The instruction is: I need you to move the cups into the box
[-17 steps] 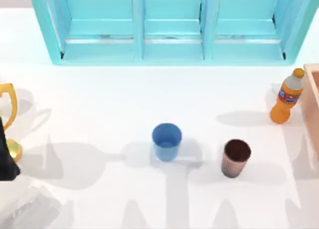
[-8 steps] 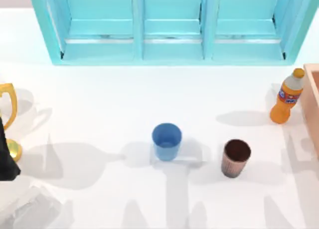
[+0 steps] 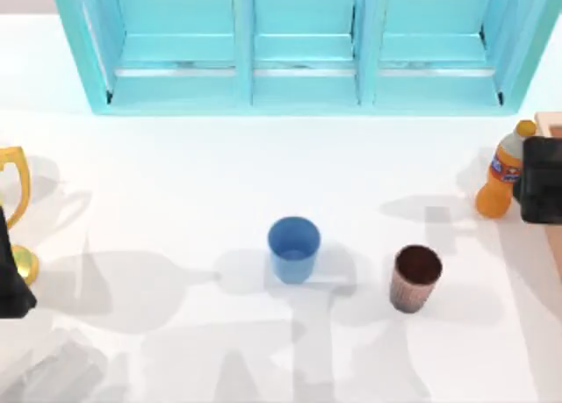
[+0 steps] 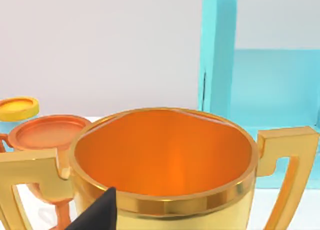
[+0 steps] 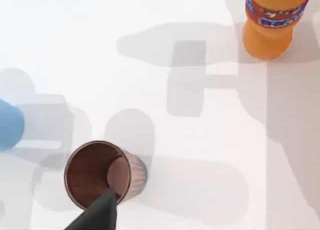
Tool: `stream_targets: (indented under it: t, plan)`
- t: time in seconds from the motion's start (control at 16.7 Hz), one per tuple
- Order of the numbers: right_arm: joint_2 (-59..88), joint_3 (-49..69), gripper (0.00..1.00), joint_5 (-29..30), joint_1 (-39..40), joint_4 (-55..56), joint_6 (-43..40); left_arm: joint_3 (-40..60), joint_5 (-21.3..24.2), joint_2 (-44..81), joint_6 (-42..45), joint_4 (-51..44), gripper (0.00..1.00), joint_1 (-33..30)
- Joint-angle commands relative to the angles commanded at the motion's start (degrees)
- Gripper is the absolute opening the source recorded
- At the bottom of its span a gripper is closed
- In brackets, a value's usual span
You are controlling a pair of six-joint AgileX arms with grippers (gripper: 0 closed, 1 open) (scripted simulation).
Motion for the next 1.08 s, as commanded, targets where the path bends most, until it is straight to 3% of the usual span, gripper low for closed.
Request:
stream_targets:
  t: [0.48, 1.08]
  plan:
    - [35.72, 29.26, 1.0, 0.04, 10.18, -24.44, 10.51, 0.0, 0.0, 0.0, 0.0, 0.0, 1.0, 0.0]
    - [40.07, 31.87, 1.0, 0.06, 11.36, -26.71, 11.84, 0.0, 0.0, 0.0, 0.0, 0.0, 1.0, 0.0]
